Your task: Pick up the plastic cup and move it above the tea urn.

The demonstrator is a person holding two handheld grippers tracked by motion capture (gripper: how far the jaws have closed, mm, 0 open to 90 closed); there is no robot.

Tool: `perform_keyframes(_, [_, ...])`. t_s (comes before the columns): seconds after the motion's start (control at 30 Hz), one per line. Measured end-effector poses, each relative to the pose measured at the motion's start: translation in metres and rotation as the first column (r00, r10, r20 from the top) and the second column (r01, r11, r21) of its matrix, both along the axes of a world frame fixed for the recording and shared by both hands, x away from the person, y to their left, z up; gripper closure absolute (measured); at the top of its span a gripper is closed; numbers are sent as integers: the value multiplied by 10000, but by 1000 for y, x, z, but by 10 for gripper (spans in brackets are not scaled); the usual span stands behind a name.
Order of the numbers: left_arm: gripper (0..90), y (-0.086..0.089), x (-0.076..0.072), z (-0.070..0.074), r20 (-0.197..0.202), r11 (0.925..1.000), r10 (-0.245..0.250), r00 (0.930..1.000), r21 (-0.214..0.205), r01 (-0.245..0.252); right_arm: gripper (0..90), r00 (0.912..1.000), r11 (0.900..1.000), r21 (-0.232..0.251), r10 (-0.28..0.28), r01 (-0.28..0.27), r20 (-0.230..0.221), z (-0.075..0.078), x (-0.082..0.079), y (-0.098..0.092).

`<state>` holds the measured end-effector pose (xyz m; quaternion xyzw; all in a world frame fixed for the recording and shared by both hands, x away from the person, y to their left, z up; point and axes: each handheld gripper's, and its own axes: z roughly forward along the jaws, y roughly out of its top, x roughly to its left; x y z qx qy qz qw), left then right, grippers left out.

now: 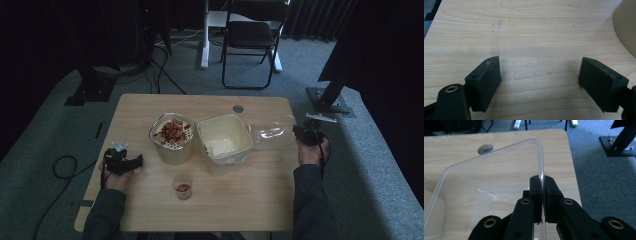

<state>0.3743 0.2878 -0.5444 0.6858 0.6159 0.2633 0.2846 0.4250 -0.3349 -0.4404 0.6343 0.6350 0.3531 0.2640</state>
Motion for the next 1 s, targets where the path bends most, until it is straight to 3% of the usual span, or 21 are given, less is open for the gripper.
perform_keyframes(0.57, [185,0,0,0,3,10000,2,10000,-1,-2,871,9977,9997,-229,128,-113,664,42,-5,0])
perform_keyframes(0.6, [185,0,0,0,4,10000,4,10000,-1,-4,871,9968,9997,-178,196,-183,775,51,-5,2])
perform_keyframes(1.0, [185,0,0,0,6,10000,11,10000,1,-11,871,9873,9969,-384,741,-693,1404,96,-7,18])
